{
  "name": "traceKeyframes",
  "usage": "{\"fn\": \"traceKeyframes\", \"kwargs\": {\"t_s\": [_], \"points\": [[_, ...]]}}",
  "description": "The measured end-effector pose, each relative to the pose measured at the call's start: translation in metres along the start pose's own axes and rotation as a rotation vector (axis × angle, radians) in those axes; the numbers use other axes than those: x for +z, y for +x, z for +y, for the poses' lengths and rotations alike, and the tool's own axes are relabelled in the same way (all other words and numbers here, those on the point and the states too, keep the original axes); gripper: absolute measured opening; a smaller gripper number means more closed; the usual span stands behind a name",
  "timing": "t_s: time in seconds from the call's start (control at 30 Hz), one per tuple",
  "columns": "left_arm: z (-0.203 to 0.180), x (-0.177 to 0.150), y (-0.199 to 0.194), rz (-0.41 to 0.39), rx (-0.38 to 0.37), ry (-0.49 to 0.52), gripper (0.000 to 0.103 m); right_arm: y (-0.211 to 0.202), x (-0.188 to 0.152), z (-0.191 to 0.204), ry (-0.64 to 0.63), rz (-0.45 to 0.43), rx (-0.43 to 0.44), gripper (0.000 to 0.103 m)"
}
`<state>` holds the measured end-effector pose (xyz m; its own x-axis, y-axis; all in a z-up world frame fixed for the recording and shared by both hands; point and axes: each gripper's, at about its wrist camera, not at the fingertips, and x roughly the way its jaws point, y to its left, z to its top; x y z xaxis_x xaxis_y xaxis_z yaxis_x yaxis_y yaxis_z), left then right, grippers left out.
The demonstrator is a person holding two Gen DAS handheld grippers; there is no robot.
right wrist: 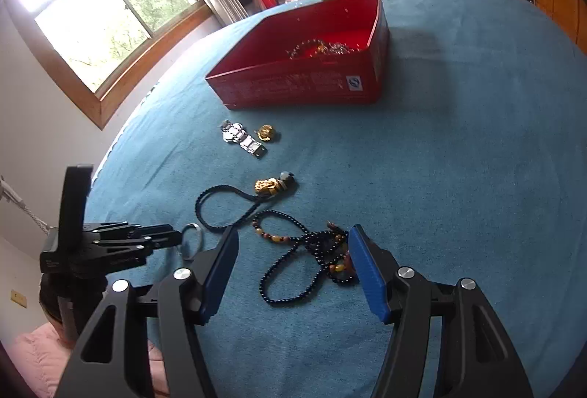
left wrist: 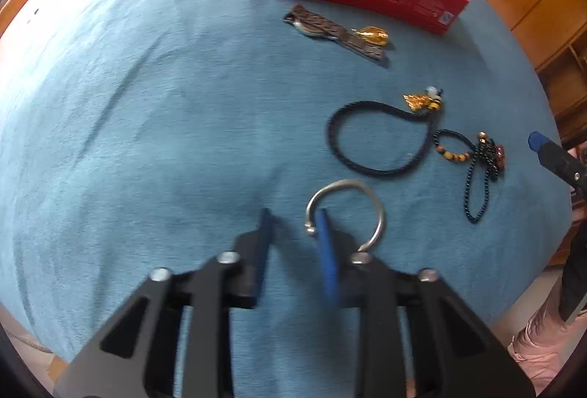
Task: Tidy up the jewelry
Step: 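Grip the silver ring with left tool while right tool grips the red ring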
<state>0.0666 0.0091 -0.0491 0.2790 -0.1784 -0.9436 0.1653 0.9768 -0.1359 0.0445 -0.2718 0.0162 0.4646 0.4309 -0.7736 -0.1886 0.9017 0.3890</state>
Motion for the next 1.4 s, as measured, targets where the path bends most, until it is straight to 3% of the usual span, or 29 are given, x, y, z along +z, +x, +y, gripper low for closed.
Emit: {"fn": "traceKeyframes", "kwargs": {"t_s": [0.03,0.1,0.13,0.23,0.77,1.03,1.1,1.13,1.4], "points": [[0.006,0.0,0.0,-0.001,0.002,-0.014,0.004,0.002,0.0,-0.002,0.005,0.009,-0.005,0.063],[0.013,0.001,0.0,0.0,-0.035,-0.027,0.004,0.005,-0.002,-0.004,0.01,0.023,-0.016,0.06],[0.015,0.0,-0.001,-0.005,-0.039,-0.028,0.004,0.006,-0.002,-0.006,0.012,0.031,-0.024,0.052],[0.016,0.0,-0.001,-0.02,-0.025,-0.011,0.004,0.007,-0.003,-0.011,0.021,0.05,-0.04,0.043],[0.009,0.006,0.002,-0.046,-0.029,0.016,0.004,0.019,-0.01,-0.042,0.062,0.124,-0.129,0.031],[0.005,0.006,0.003,-0.052,-0.03,0.015,0.004,0.03,-0.01,-0.039,0.033,0.142,-0.123,0.03],[0.005,0.006,0.003,-0.052,-0.033,0.013,0.004,0.032,-0.01,-0.039,0.022,0.138,-0.123,0.025],[0.005,0.006,0.003,-0.053,-0.033,0.013,0.004,0.032,-0.01,-0.039,0.021,0.138,-0.1,0.014],[0.005,0.005,0.002,-0.069,-0.045,0.014,0.004,0.019,-0.01,-0.043,0.04,0.104,-0.041,0.01]]}}
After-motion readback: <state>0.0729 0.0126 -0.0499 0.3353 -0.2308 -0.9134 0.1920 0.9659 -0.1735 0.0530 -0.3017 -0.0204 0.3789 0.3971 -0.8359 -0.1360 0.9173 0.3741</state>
